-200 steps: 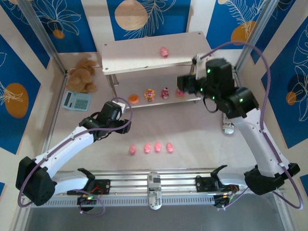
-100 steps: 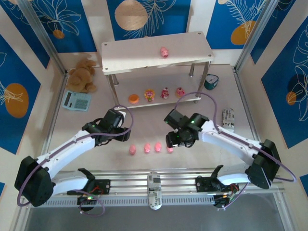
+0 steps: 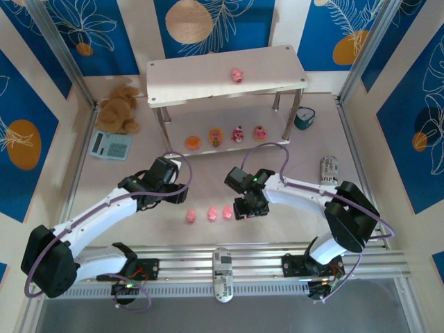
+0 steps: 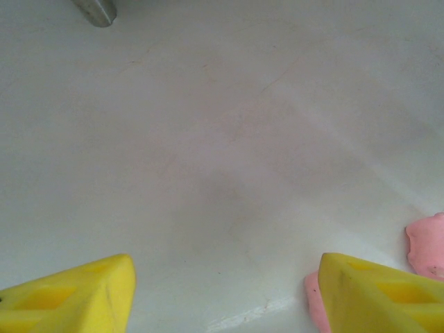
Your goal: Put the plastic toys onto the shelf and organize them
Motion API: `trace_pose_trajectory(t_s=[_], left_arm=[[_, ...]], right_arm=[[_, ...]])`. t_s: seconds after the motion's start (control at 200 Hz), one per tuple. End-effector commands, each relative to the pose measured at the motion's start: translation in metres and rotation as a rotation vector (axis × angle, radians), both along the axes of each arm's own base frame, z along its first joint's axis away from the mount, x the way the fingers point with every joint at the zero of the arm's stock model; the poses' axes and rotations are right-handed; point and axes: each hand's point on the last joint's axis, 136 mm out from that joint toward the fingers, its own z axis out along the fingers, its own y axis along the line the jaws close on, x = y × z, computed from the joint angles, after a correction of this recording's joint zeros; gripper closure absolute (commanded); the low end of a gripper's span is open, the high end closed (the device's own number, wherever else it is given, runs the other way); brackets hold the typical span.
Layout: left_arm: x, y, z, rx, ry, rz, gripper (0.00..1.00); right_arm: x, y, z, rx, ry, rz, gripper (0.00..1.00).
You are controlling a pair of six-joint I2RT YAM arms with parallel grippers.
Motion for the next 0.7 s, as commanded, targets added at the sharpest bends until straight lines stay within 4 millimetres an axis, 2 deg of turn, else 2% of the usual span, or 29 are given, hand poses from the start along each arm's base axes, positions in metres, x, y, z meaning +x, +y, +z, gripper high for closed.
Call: trace_pose_trajectory(t_s=[0.0, 0.325, 0.495, 0.695], left_arm=[[0.000, 0.003, -0.001, 0.024, -0.005, -0.004, 0.30], [0.002, 0.003, -0.001, 0.030, -0.008, -0.004, 0.30], [0.002, 0.005, -0.002, 0.037, -0.009, -0.001, 0.30], [0.003, 0.006, -0.003, 0.041, -0.007, 0.000, 0.30]], right_arm=[[0.000, 0.002, -0.009, 0.022, 0.032, -0.024, 0.45], [0.004, 0.005, -0.022, 0.019, 0.053, -0.019, 0.46], [0.007, 0.003, -0.028, 0.019, 0.058, -0.023, 0.52], [0.009, 0.003, -0.033, 0.020, 0.060, -0.019, 0.65]])
